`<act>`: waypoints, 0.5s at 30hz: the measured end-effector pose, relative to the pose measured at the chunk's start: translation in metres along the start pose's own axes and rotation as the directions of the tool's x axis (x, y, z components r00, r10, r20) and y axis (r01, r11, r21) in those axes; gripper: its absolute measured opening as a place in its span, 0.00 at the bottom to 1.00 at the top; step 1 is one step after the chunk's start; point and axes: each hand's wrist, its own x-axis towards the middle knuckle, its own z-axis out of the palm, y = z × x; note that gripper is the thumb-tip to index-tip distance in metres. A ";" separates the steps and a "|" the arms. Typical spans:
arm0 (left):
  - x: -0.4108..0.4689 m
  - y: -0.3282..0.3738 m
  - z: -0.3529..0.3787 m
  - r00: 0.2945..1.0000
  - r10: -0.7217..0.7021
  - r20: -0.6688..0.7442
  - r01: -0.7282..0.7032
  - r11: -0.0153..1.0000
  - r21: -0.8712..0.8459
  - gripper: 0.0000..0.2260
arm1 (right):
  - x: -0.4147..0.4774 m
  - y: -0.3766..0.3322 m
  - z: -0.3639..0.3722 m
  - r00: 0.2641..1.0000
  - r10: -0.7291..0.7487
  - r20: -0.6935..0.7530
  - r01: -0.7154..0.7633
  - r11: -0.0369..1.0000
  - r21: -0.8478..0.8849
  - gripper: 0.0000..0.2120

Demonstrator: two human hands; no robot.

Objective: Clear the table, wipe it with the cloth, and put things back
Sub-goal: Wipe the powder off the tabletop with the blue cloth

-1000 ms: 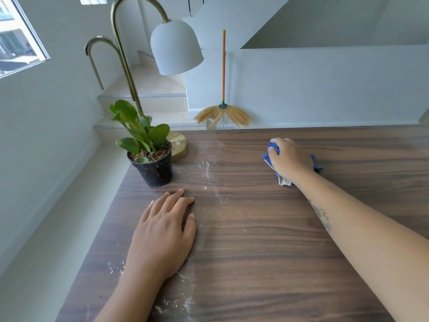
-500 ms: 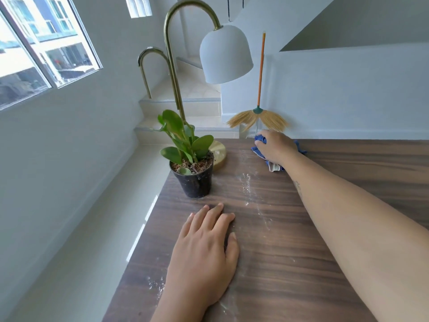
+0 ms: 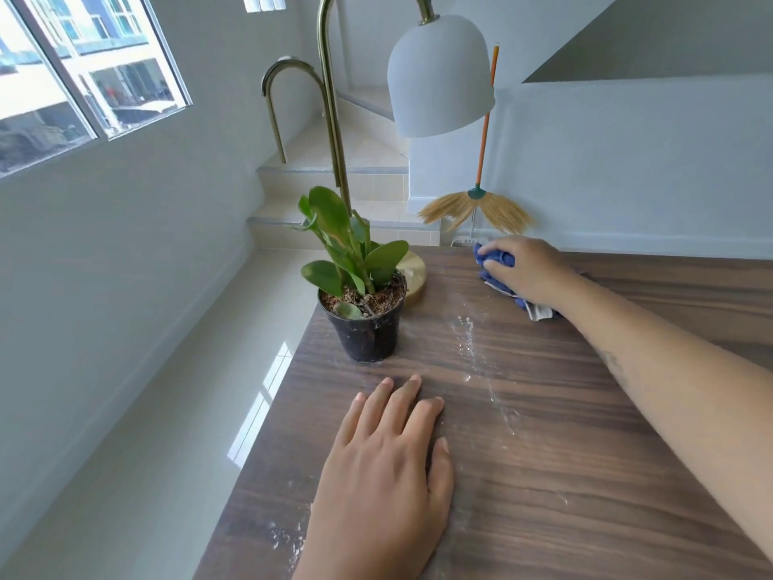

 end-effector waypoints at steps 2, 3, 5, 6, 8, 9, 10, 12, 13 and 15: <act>0.000 0.000 0.000 1.000 0.003 -0.002 -0.003 1.000 -0.009 0.13 | 0.021 -0.016 0.013 1.000 0.022 -0.019 -0.022 0.999 -0.032 0.11; 0.000 0.000 -0.001 1.000 0.001 0.000 -0.001 1.000 -0.007 0.13 | 0.029 -0.023 0.020 1.000 0.013 -0.016 -0.014 0.999 -0.041 0.12; 0.000 0.000 -0.002 1.000 0.000 0.007 0.000 1.000 0.000 0.13 | 0.031 -0.036 0.028 1.000 -0.022 0.019 0.023 0.998 -0.055 0.12; 0.001 0.000 -0.003 1.000 0.001 0.010 -0.001 1.000 0.001 0.13 | 0.028 -0.040 0.030 0.998 -0.041 0.041 0.043 0.998 -0.054 0.12; 0.001 -0.001 -0.003 1.000 0.001 0.020 -0.001 1.000 0.001 0.13 | 0.008 -0.047 0.030 0.995 -0.085 0.054 0.088 0.995 -0.044 0.12; 0.001 -0.001 -0.004 1.000 0.000 0.027 0.000 1.000 0.006 0.13 | -0.006 -0.050 0.028 0.993 -0.111 0.046 0.112 0.993 -0.035 0.11; 0.001 -0.001 -0.004 0.999 -0.001 0.035 0.001 1.000 0.011 0.13 | -0.021 -0.050 0.027 0.991 -0.130 0.042 0.131 0.991 -0.012 0.10; 0.001 -0.002 -0.004 0.999 -0.002 0.048 0.002 1.000 0.003 0.14 | -0.050 -0.050 0.020 0.986 -0.153 0.063 0.149 0.986 0.073 0.08; 0.000 -0.002 -0.005 0.998 -0.004 0.056 0.004 1.000 -0.002 0.14 | -0.064 -0.049 0.016 0.984 -0.159 0.081 0.150 0.983 0.105 0.08; 0.000 -0.001 -0.005 0.997 0.000 0.075 0.000 1.000 0.003 0.15 | -0.093 -0.049 0.009 0.981 -0.172 0.088 0.164 0.982 0.097 0.08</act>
